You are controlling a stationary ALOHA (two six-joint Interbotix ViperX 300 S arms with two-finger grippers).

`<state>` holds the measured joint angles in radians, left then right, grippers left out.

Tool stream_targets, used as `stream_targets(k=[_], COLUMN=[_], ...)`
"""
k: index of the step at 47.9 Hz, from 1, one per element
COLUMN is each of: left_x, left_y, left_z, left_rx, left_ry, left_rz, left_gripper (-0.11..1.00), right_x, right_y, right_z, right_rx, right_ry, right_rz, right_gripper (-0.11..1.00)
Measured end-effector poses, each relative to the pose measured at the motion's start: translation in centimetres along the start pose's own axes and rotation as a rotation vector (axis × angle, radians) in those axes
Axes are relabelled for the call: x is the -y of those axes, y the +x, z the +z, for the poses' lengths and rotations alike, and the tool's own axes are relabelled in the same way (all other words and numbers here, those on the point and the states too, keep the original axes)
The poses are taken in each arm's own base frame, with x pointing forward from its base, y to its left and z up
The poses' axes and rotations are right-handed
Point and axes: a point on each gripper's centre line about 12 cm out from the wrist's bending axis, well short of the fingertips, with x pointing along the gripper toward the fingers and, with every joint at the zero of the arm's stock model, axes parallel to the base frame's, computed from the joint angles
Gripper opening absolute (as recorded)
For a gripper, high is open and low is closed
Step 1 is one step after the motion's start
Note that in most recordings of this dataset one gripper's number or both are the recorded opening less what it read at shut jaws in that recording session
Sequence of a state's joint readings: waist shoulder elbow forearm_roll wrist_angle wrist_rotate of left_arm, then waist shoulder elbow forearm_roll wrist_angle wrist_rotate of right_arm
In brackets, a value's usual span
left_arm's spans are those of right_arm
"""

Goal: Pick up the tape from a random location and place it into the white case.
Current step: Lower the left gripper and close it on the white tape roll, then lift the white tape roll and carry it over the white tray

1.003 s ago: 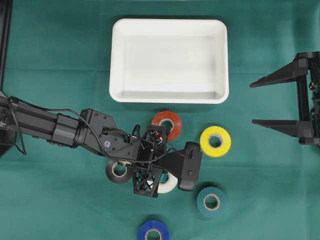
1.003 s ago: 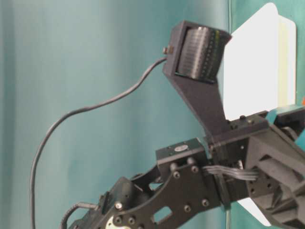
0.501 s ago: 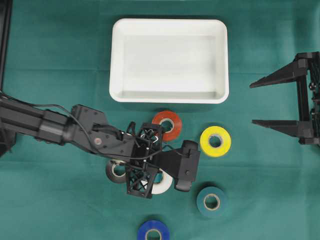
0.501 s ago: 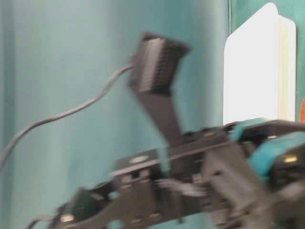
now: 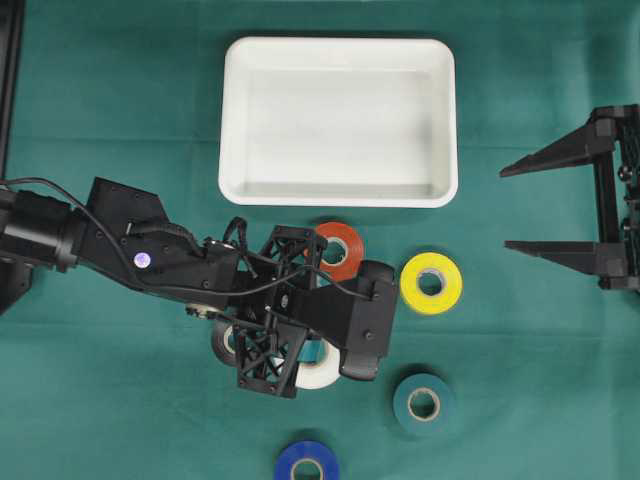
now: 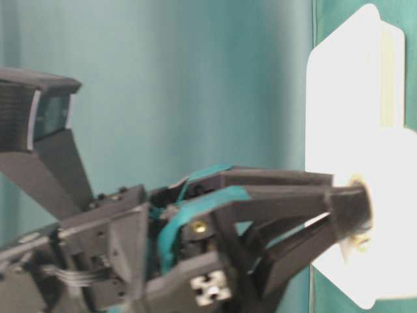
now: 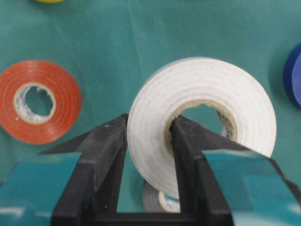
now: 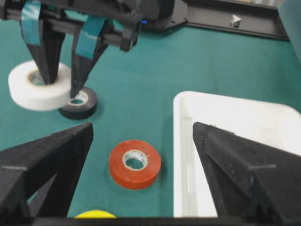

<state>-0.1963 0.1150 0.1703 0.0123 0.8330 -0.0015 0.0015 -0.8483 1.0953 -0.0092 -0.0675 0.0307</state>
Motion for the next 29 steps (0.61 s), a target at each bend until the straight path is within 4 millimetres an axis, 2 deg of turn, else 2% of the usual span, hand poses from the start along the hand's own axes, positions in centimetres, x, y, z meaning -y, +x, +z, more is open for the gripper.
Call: stream_targets(k=[7, 18, 29], left_x=[0.0, 0.3, 0.2], left_y=[-1.4, -5.1, -8.0], left_z=[0.7, 1.8, 2.1], left_rx=[-0.011, 0.043, 0.080], left_ry=[0.000, 0.013, 0.011], left_rz=[0.000, 0.003, 0.005], left_gripper=[0.24, 0.24, 0.24], right_x=[0.0, 0.0, 0.0], right_y=[0.0, 0.0, 0.0], right_z=[0.0, -0.1, -0.1], right_rx=[0.000, -0.006, -0.008], right_ry=[0.002, 0.002, 0.003], right_rz=[0.000, 0.000, 0.000], right_gripper=[0.91, 0.91, 0.91])
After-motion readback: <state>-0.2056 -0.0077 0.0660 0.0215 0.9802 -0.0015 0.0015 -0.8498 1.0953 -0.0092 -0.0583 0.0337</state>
